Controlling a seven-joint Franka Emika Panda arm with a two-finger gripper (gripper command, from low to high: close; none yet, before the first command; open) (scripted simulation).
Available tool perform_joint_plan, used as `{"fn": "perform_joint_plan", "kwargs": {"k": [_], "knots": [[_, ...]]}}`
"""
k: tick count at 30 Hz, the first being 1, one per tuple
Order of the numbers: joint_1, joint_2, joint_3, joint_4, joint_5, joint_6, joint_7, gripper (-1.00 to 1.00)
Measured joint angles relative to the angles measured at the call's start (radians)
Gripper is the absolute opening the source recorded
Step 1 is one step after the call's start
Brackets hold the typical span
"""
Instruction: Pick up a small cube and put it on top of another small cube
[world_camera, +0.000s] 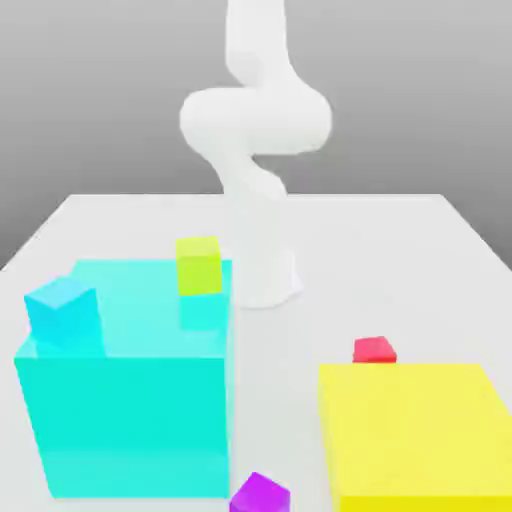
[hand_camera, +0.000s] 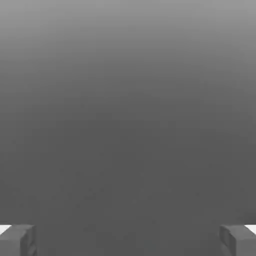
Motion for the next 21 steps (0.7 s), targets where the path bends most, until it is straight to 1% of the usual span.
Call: {"fn": "perform_joint_plan", "kwargs": {"k": [5, 13, 18, 21], "knots": [[0.076, 0.153, 0.054, -0.152, 0.077, 0.129, 0.044, 0.0], [0.194, 0.384, 0.189, -0.385, 0.161, 0.327, 0.14, 0.0], [0.258, 0.525, 0.289, -0.53, 0.174, 0.452, 0.231, 0.0], [0.277, 0.609, 0.352, -0.614, 0.146, 0.529, 0.31, 0.0]]}}
